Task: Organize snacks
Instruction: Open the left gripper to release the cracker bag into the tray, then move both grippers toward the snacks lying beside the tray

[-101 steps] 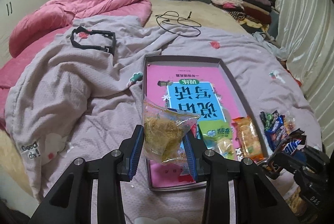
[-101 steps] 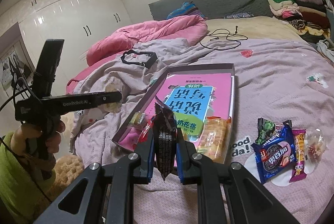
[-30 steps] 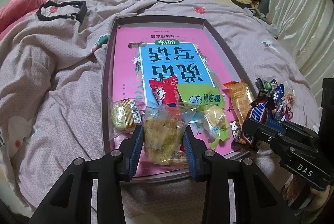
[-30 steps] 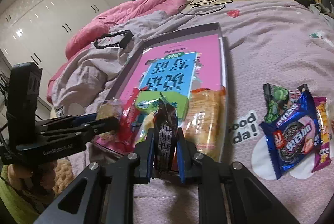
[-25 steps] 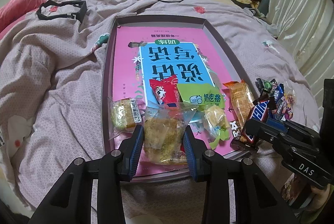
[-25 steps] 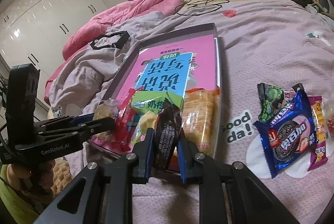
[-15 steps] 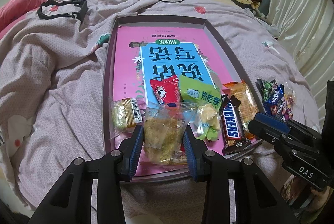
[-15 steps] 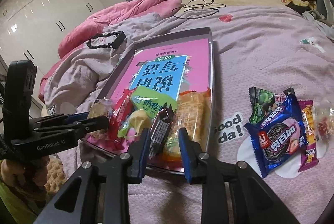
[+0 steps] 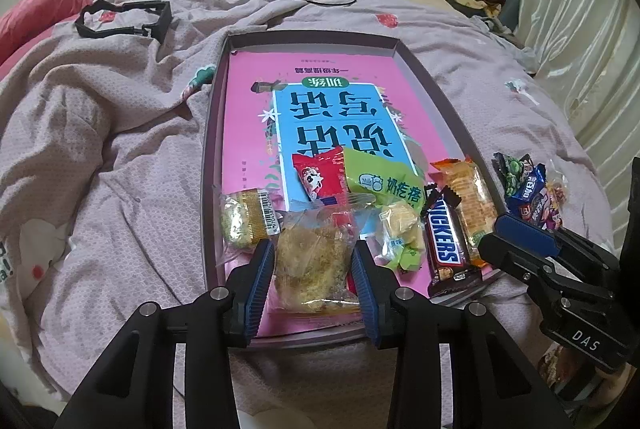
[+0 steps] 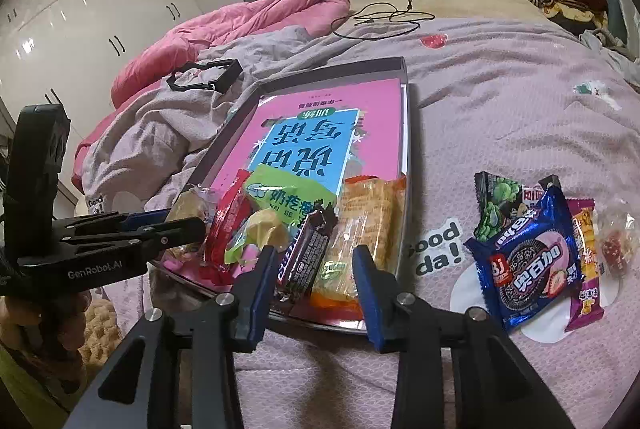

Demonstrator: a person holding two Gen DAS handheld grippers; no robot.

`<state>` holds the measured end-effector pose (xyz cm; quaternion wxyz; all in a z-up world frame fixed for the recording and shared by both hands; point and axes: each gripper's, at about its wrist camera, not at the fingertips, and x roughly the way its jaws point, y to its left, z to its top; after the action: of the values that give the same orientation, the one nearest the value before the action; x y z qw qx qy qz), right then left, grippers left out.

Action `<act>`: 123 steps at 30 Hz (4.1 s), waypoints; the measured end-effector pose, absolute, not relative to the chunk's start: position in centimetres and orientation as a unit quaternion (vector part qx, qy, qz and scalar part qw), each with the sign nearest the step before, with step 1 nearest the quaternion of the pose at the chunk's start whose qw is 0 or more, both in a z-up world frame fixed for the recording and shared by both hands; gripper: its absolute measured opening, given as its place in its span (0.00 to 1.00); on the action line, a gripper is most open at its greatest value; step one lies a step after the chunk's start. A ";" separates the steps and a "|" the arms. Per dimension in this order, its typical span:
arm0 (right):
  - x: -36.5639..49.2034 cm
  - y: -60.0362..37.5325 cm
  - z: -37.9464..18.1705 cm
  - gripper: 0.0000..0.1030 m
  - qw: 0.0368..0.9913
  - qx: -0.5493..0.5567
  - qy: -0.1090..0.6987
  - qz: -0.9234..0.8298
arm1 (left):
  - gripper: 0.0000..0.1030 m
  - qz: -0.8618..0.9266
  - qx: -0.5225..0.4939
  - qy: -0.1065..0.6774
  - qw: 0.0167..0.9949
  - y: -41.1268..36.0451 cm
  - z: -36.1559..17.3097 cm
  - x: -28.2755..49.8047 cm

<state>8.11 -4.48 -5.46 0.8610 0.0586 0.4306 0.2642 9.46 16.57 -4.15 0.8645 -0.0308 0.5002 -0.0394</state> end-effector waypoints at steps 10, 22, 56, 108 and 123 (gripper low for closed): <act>7.8 -4.2 -5.0 0.44 0.868 0.040 0.419 0.261 | 0.51 -0.041 -0.030 0.494 0.868 16.3 -3.3 9.3; 7.6 -4.8 -4.5 0.51 0.874 0.041 0.411 0.256 | 0.63 -0.042 -0.027 0.486 0.873 15.9 -2.4 9.1; 6.2 -8.4 -0.8 0.64 0.910 0.042 0.349 0.221 | 0.74 -0.050 -0.056 0.433 0.898 13.7 2.8 7.9; 7.7 -20.6 -0.9 0.76 0.932 0.095 0.330 0.116 | 0.76 -0.131 0.028 0.467 0.874 0.6 0.7 8.6; 9.1 -24.1 -3.5 0.76 0.917 0.125 0.371 0.072 | 0.76 -0.178 0.107 0.475 0.855 -3.9 -1.8 9.6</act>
<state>9.12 -24.09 -3.49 0.9173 0.1251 0.3711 0.0722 9.56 -3.93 -1.84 0.8554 0.1068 0.4745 -0.1781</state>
